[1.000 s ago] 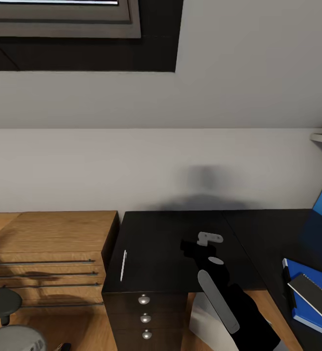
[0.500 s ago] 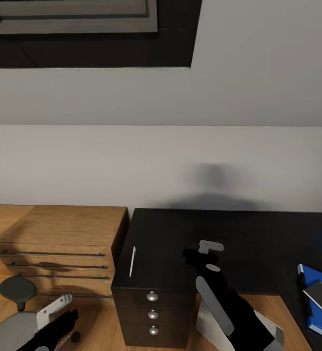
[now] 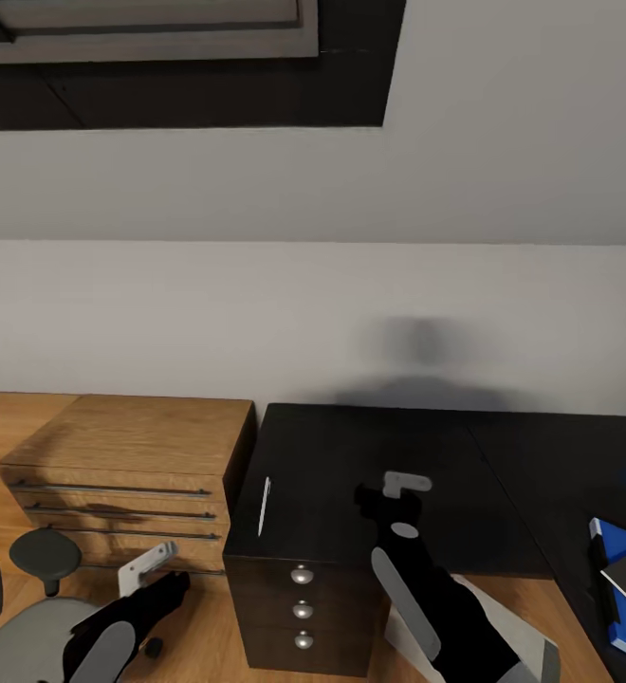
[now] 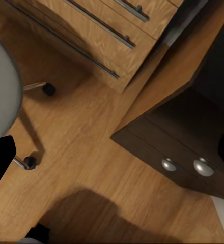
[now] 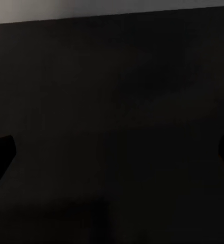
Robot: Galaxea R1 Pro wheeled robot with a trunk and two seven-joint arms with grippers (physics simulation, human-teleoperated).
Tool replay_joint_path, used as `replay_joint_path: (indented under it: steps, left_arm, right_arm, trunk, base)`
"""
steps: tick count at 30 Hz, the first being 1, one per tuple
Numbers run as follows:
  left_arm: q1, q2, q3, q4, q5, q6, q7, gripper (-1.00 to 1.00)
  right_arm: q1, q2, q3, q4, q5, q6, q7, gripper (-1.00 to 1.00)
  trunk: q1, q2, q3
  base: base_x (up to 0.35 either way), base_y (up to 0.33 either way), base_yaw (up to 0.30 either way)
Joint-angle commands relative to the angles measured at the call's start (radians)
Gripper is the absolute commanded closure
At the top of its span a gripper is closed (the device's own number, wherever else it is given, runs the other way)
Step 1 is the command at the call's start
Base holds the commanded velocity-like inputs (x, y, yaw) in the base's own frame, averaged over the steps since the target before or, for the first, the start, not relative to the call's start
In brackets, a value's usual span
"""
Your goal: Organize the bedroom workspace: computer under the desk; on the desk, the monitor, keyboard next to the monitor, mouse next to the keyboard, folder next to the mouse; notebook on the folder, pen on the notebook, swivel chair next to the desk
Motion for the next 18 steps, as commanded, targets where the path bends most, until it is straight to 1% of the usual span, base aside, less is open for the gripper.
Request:
replay_joint_path:
  steps: [1, 3, 4, 6, 7, 9, 10, 11, 13, 14, 16, 17, 18]
  left_arm:
    - [-0.002, -0.001, -0.001, -0.001, 0.005, 0.004, 0.008, -1.00]
    - [-0.002, -0.003, 0.000, -0.001, 0.005, 0.006, 0.008, -1.00]
    - [-0.003, -0.004, 0.004, 0.000, 0.004, 0.007, 0.008, -1.00]
    - [-0.003, -0.004, 0.005, 0.000, 0.004, 0.006, 0.008, -1.00]
    - [-0.003, -0.004, 0.005, 0.000, 0.004, 0.006, 0.008, -1.00]
    - [-0.003, -0.004, 0.005, 0.000, 0.004, 0.006, 0.008, -1.00]
    - [-0.003, -0.005, 0.004, -0.001, 0.004, 0.006, 0.009, -1.00]
    - [-0.003, -0.006, -0.001, -0.001, 0.004, 0.006, 0.008, -1.00]
    - [-0.003, -0.006, -0.003, -0.003, 0.004, 0.005, 0.007, -1.00]
    - [-0.003, -0.006, -0.004, -0.004, 0.004, 0.005, 0.006, -1.00]
    - [-0.003, -0.006, -0.005, -0.005, 0.004, 0.003, 0.005, -1.00]
    - [-0.003, -0.005, -0.005, -0.010, 0.004, -0.038, 0.001, -1.00]
    - [-0.003, -0.004, -0.006, -0.011, 0.004, -0.057, 0.001, -1.00]
  right_arm:
    - [-0.002, 0.001, 0.004, 0.003, -0.005, 0.003, -0.005, -1.00]
    - [-0.004, 0.010, 0.007, 0.027, -0.004, 0.001, 0.001, -1.00]
    - [-0.051, 0.050, 0.010, 0.128, -0.002, 0.000, 0.005, -1.00]
    - [-0.100, 0.069, 0.010, 0.195, -0.001, 0.000, 0.007, -1.00]
    - [-0.161, 0.085, 0.011, 0.278, -0.001, -0.001, 0.011, -1.00]
    - [-0.228, 0.099, 0.011, 0.375, -0.003, -0.001, 0.021, -1.00]
    - [-0.296, 0.109, 0.009, 0.476, -0.006, -0.003, 0.039, -1.00]
    - [-0.412, 0.120, 0.006, 0.655, -0.009, -0.026, 0.108, -1.00]
    - [-0.451, 0.123, 0.005, 0.720, -0.010, -0.044, 0.151, -1.00]
    - [-0.476, 0.124, 0.002, 0.769, -0.011, -0.060, 0.191, -1.00]
    - [-0.492, 0.125, -0.002, 0.804, -0.011, -0.072, 0.223, -1.00]
    - [-0.510, 0.128, -0.009, 0.852, -0.013, -0.089, 0.267, -1.00]
    - [-0.512, 0.129, -0.010, 0.857, -0.013, -0.090, 0.272, -1.00]
  trunk:
    - [0.000, -0.001, -0.001]
    - [0.000, -0.001, -0.002]
    - [0.000, -0.001, -0.002]
    - [0.000, -0.001, -0.002]
    - [0.000, -0.001, -0.002]
    - [0.000, -0.001, -0.002]
    - [0.000, -0.001, -0.002]
    - [0.000, -0.001, -0.002]
    - [0.000, -0.001, -0.002]
    - [0.000, -0.001, -0.002]
    - [0.000, -0.001, -0.002]
    - [0.000, -0.001, -0.002]
    - [0.000, -0.001, -0.002]
  base:
    - [0.000, 0.000, 0.004]
    - [0.000, 0.000, 0.002]
    - [0.000, 0.000, 0.000]
    - [0.000, 0.000, 0.000]
    - [0.000, 0.000, 0.000]
    - [0.000, 0.000, 0.000]
    - [0.000, 0.000, 0.000]
    - [0.000, 0.000, 0.000]
    - [0.000, 0.000, 0.000]
    - [0.000, 0.000, 0.000]
    - [0.000, 0.000, 0.000]
    - [0.000, 0.000, 0.000]
    - [0.000, 0.000, 0.000]
